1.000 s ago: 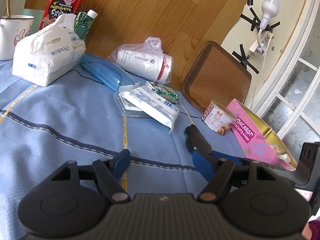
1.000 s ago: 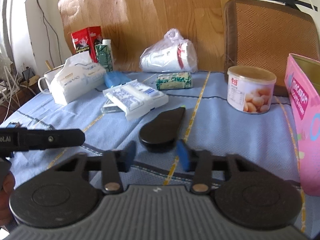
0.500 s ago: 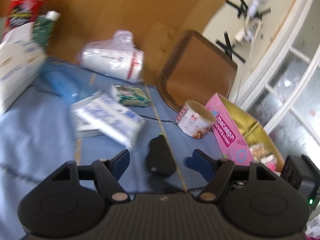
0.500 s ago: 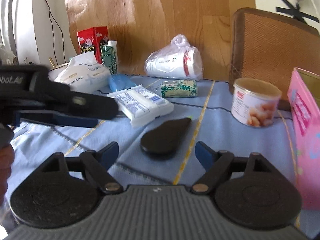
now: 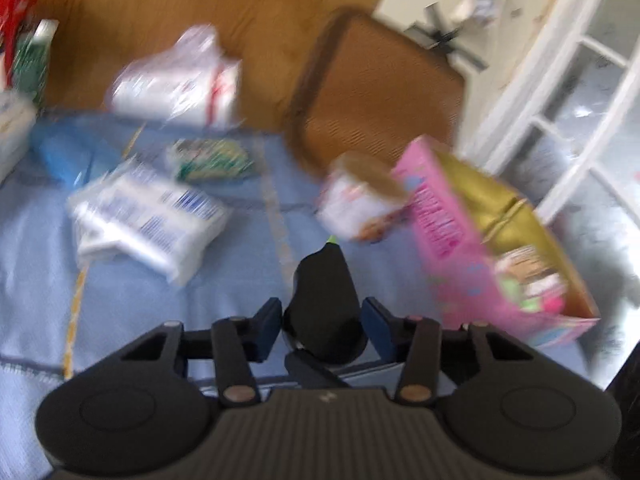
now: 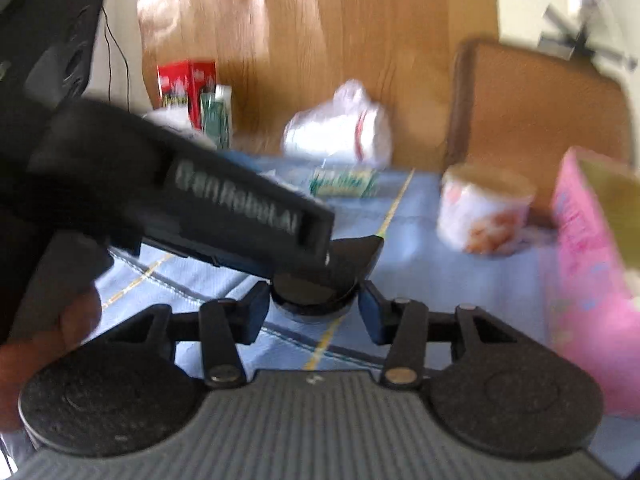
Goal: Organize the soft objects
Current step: 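Carry the black pouch into the pink tin with the left gripper and release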
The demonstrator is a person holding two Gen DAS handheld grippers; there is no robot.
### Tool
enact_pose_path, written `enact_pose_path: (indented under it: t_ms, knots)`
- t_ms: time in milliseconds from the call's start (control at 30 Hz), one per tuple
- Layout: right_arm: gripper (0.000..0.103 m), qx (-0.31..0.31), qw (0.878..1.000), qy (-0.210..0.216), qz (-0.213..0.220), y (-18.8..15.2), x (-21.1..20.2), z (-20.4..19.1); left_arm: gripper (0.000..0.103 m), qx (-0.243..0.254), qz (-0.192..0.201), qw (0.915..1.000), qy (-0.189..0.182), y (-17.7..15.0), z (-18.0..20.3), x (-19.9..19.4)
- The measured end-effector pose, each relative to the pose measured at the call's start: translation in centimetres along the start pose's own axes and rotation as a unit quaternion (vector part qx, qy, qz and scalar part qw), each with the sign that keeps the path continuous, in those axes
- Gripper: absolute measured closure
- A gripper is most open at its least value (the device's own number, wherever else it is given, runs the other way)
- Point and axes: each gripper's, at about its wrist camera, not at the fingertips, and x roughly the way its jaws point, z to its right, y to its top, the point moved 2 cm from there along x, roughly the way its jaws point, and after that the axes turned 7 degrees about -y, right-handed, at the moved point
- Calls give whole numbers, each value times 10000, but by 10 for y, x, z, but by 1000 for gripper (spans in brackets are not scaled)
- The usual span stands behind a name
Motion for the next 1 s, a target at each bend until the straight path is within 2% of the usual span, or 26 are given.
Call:
enact_pose_path:
  t_ms: [133, 233, 433, 500, 600, 667, 767, 900, 1000]
  knots:
    - [51, -143, 9947, -600, 827, 10, -43, 18, 59, 616, 265, 9972, -342, 19, 56, -2]
    - [51, -1, 9881, -1054, 1123, 14, -67, 50, 59, 1042, 194, 9927, -577, 26, 95, 22]
    - [51, 538, 9801, -1667, 930, 2, -82, 119, 57, 1401, -90, 9862, -880, 23, 151, 86]
    - [50, 623, 9764, -1864, 893, 2, -78, 137, 49, 1500, -125, 9853, -802, 22, 164, 103]
    - [49, 713, 9620, -2549, 669, 0, -64, 168, 48, 1607, -91, 9850, -627, 20, 175, 105]
    - [48, 1156, 9572, -2565, 677, -5, -67, 187, 42, 1800, 100, 9810, -715, 14, 176, 87]
    - [47, 1593, 9498, -2562, 828, -8, -76, 196, 38, 2065, 480, 9757, -555, 7, 172, 59]
    - [47, 1680, 9502, -2337, 1196, -10, -90, 171, 38, 1884, 661, 9780, -600, 3, 148, 28]
    - [46, 1387, 9583, -2039, 1443, -3, -88, 136, 36, 1766, 793, 9800, -466, -1, 123, 8]
